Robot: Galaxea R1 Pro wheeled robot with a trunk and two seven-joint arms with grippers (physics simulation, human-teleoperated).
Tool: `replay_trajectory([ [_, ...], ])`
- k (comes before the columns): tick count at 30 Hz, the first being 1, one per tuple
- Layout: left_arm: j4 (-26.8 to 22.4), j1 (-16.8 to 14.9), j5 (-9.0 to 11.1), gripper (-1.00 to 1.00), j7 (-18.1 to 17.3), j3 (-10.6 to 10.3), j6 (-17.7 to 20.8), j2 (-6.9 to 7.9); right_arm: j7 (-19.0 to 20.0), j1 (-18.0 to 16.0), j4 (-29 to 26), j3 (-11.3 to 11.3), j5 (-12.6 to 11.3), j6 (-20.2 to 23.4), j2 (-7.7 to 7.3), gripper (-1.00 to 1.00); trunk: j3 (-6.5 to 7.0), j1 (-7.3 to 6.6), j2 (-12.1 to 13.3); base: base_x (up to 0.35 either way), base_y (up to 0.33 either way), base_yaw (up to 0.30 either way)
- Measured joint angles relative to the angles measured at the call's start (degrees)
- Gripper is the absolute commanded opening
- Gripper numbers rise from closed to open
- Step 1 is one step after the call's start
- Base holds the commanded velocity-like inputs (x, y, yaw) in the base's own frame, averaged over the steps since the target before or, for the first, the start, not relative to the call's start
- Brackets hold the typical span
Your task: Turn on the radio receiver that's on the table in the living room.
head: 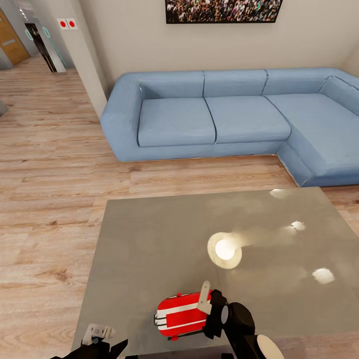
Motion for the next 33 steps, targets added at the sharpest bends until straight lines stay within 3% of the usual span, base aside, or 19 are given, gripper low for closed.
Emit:
replay_trajectory([
  [33,0.01,0.0,0.0,1.0,0.02,0.01,0.0,0.0,-0.19,-2.05,3.57,-0.26,-0.09,0.18,0.32,1.0,0.0,0.0,0.0,0.0,0.0,0.0],
])
